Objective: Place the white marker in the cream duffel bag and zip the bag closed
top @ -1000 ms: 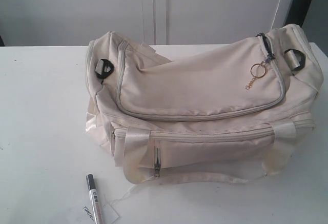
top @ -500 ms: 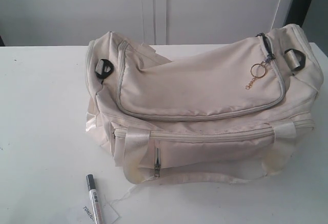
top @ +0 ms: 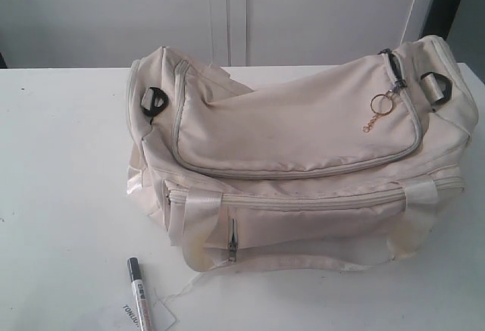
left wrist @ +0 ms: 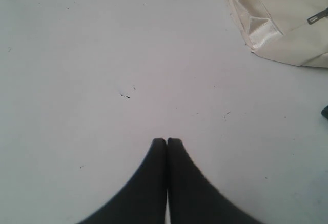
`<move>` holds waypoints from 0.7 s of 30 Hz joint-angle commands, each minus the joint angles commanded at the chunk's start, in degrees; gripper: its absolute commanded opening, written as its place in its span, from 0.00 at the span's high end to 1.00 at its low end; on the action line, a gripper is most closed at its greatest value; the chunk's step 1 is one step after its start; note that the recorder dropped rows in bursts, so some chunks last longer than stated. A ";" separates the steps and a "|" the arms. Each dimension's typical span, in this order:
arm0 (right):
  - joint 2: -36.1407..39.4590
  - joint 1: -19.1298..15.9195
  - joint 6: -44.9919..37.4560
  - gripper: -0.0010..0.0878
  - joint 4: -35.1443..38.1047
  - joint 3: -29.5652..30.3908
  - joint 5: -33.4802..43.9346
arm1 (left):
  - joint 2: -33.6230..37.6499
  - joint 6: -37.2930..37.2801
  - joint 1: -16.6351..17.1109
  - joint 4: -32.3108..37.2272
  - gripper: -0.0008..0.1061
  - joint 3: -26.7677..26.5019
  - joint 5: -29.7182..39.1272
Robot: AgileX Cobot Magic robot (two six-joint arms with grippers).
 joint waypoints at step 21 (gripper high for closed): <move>31.65 0.00 0.00 0.99 0.99 -19.48 7.57 | 0.00 0.00 0.00 0.00 0.99 0.00 0.00</move>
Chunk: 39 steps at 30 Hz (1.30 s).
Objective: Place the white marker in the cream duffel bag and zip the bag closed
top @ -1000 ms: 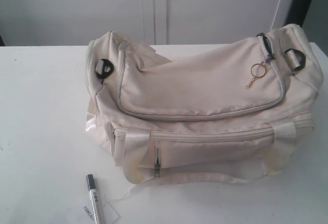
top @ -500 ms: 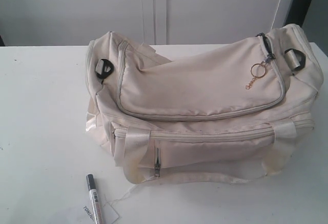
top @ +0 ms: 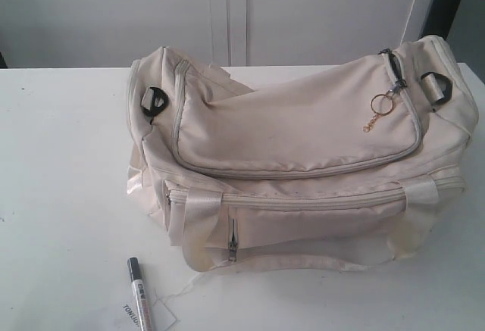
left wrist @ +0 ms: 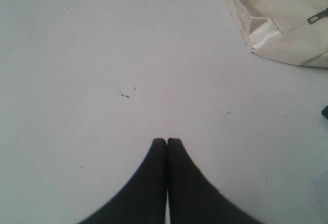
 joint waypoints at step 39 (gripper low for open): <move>50.74 -9.14 -31.31 0.99 37.16 -45.94 37.03 | 0.00 0.00 0.00 0.00 0.99 0.00 0.00</move>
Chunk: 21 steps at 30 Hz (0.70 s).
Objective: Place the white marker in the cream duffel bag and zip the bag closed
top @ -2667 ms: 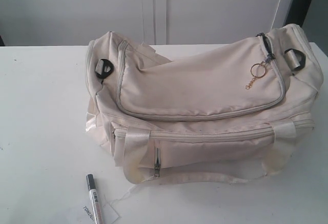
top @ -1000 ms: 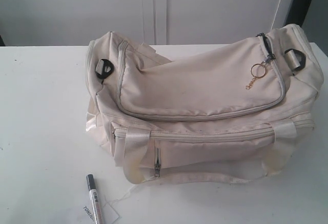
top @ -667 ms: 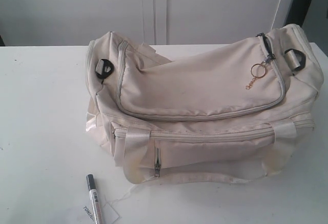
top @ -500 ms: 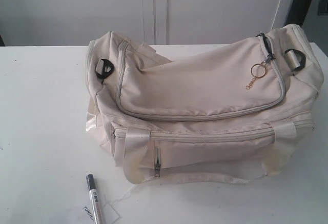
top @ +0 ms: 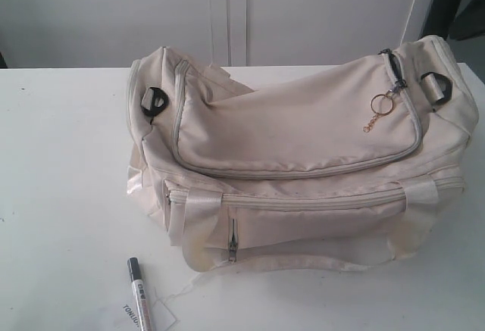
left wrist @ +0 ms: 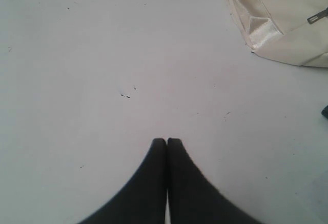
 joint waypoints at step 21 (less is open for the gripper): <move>3.43 5.08 -1.76 0.66 -0.72 -0.09 -6.71 | 0.00 0.00 0.00 0.00 0.99 0.00 0.00</move>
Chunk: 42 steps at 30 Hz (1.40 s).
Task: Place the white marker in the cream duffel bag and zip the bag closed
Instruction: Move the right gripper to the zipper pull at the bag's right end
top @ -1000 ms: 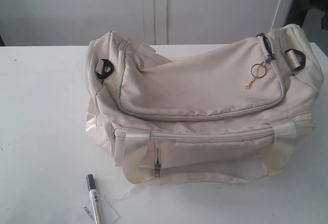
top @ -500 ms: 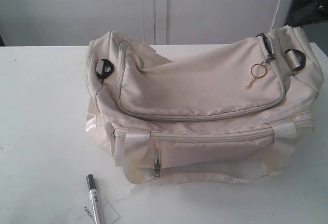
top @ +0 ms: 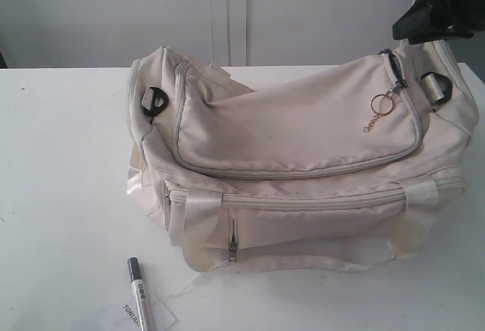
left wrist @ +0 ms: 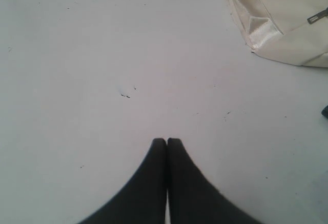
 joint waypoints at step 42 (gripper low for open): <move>3.33 9.67 22.01 0.47 -23.25 0.21 -7.11 | 0.00 0.00 0.00 0.00 0.99 0.00 0.00</move>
